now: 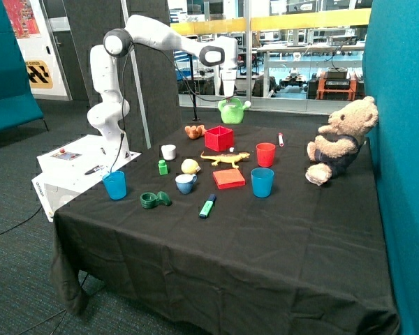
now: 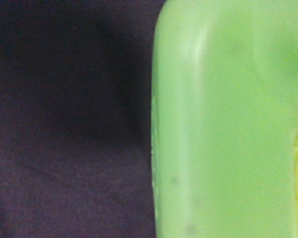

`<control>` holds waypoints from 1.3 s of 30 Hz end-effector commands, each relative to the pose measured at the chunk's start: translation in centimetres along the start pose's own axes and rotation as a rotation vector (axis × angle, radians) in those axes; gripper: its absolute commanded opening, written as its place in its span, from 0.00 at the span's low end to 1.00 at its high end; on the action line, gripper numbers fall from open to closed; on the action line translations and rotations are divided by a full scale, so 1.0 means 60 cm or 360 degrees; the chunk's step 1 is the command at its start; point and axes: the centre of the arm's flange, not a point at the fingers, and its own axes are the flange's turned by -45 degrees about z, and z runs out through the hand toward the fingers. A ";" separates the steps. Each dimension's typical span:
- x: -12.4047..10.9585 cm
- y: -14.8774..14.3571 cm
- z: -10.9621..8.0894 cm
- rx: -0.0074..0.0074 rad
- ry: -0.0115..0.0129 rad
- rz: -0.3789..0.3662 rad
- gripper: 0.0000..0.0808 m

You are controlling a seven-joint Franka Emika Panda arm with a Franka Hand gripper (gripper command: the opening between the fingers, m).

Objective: Put the ball in the red pot

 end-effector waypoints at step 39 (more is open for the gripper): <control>0.004 -0.020 0.129 0.00018 0.00171 -0.0168 0.00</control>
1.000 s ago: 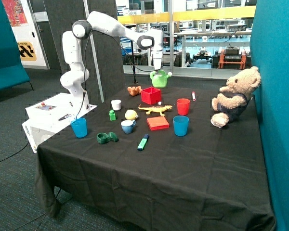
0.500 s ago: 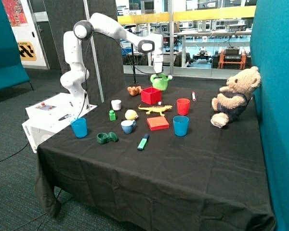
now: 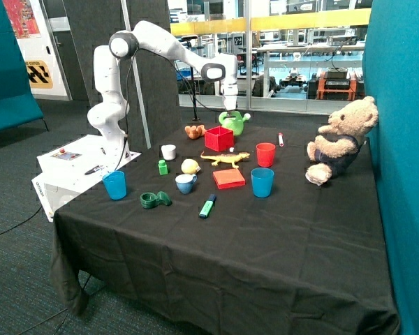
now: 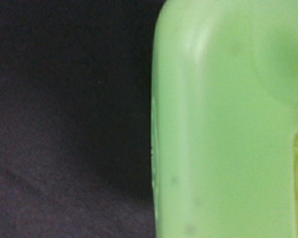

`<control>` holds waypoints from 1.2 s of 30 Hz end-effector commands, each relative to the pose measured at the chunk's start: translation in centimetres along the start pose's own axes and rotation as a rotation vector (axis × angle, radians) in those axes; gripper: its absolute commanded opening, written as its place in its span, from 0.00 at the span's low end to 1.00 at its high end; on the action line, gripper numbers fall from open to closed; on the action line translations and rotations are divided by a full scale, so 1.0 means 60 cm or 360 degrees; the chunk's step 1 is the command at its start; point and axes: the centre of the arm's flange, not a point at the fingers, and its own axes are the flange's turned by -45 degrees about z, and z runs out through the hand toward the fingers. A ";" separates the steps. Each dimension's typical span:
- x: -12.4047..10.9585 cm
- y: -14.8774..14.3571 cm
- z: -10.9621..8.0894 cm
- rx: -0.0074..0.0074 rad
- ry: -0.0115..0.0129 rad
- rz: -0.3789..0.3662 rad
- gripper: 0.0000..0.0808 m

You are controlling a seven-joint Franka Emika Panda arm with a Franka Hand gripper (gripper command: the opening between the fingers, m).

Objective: Put the ball in the red pot

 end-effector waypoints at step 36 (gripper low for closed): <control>0.016 0.010 0.028 -0.00015 0.00039 -0.0009 0.83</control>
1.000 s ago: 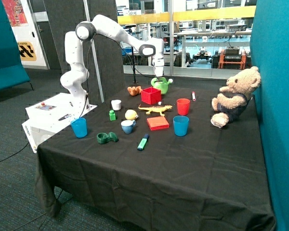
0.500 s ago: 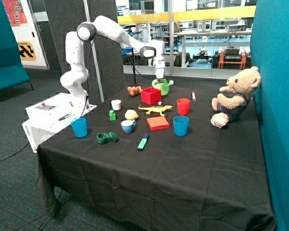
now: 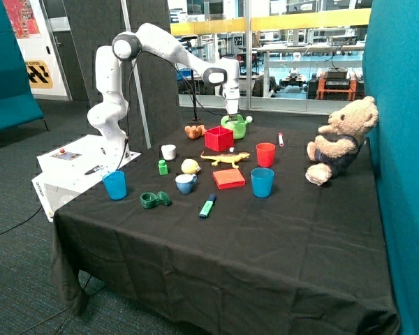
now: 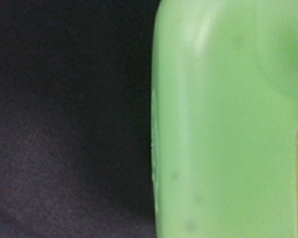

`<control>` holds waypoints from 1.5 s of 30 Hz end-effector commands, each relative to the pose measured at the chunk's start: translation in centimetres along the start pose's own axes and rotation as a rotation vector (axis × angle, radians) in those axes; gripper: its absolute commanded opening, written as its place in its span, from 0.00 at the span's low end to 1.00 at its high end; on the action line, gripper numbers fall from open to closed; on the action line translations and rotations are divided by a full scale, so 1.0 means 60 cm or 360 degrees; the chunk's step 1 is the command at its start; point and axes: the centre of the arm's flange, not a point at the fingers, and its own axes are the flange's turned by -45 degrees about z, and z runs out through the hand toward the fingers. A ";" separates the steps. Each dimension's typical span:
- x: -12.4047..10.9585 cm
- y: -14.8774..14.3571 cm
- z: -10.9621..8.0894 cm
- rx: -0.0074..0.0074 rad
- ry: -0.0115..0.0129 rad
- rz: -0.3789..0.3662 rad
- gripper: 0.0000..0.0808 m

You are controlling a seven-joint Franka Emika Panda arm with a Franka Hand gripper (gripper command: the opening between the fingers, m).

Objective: Put the ball in the red pot

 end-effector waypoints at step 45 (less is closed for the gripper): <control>-0.004 -0.003 -0.029 0.00021 -0.00056 0.0035 1.00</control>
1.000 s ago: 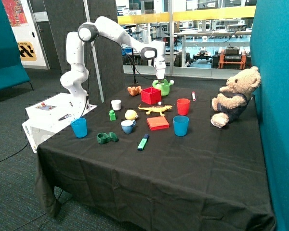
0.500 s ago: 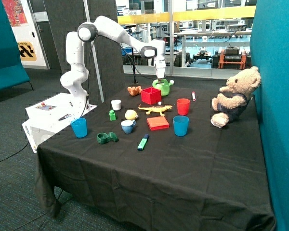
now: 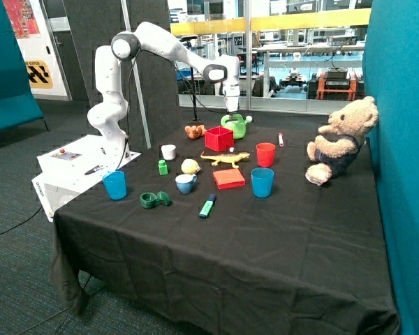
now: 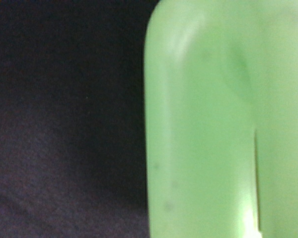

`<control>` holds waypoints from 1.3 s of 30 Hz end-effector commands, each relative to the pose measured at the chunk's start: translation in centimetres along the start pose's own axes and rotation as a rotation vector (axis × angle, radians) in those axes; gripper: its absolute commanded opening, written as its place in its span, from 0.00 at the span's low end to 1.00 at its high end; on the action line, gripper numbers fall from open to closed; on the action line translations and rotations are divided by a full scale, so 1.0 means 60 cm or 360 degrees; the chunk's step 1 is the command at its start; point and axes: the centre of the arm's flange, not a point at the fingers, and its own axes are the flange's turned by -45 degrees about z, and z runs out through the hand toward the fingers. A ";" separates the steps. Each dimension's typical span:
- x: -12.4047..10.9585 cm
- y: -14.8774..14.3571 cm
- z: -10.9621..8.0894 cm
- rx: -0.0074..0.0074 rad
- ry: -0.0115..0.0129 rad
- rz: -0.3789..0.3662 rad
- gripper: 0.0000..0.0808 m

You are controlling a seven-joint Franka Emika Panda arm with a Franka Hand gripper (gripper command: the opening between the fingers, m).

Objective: Put the ball in the red pot

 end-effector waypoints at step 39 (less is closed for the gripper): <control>-0.115 0.133 -0.108 0.00000 0.00010 0.0204 1.00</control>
